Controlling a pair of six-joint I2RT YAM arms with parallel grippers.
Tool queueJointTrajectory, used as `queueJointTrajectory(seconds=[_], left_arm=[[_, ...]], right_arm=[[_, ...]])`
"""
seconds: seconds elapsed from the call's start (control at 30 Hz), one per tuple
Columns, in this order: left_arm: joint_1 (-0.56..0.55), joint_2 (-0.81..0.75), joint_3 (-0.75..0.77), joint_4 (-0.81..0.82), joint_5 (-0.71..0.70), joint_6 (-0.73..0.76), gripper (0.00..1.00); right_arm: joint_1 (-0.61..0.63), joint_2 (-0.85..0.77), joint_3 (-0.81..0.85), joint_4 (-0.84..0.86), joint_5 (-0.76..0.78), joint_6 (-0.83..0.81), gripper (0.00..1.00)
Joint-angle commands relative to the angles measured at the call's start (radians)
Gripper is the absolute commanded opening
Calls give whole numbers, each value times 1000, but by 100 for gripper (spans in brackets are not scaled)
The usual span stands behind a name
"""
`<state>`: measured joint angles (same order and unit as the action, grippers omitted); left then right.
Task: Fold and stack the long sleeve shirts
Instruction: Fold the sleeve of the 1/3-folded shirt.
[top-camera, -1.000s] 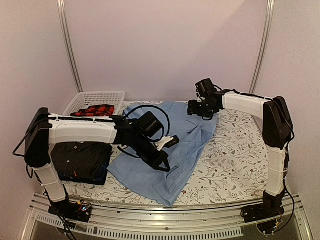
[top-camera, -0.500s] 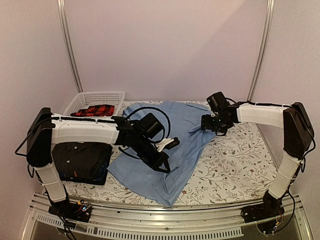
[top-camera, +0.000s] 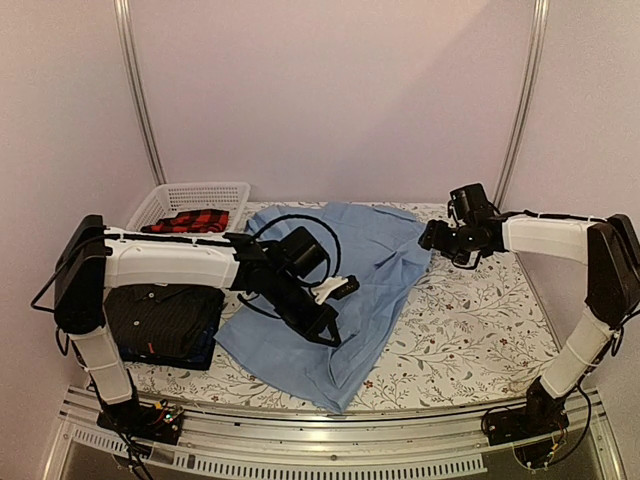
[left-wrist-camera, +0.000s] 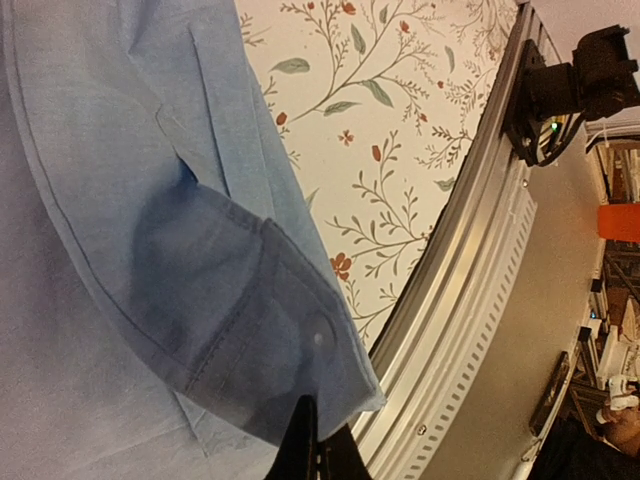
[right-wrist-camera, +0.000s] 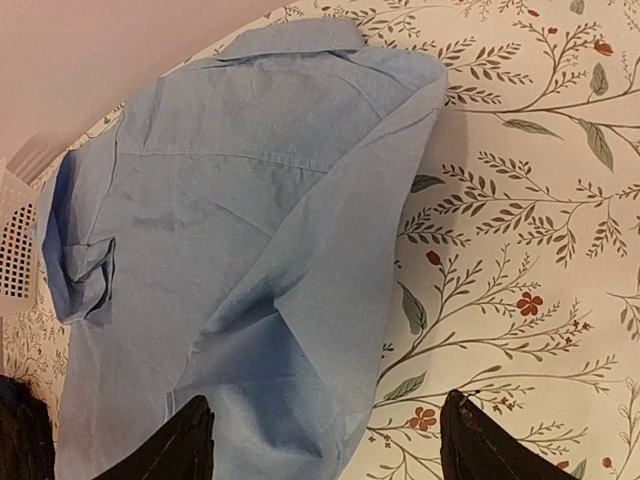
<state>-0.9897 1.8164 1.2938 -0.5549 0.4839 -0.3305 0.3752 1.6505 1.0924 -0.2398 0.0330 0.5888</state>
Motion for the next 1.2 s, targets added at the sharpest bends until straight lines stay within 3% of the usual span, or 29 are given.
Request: queueJointTrajectory(seconds=[0.0, 0.33, 0.57, 0.63, 0.83, 1.07, 1.17], left_arm=[[11, -14, 33, 8, 16, -12, 0], [43, -51, 35, 13, 52, -28, 0], [110, -116, 62, 18, 133, -48, 0], [153, -150, 80, 26, 158, -64, 0], [355, -227, 121, 130, 232, -195, 0], [534, -197, 196, 206, 181, -250, 1], [565, -154, 222, 211, 171, -272, 0]], right_arm=[[-37, 57, -19, 108, -121, 29, 74], [-90, 190, 40, 165, -193, 55, 55], [-115, 254, 140, 171, -263, 58, 9], [-123, 272, 180, 171, -293, 65, 0], [-146, 326, 285, 286, -369, 118, 0], [-154, 444, 400, 437, -427, 213, 0], [-156, 498, 441, 469, -456, 229, 21]])
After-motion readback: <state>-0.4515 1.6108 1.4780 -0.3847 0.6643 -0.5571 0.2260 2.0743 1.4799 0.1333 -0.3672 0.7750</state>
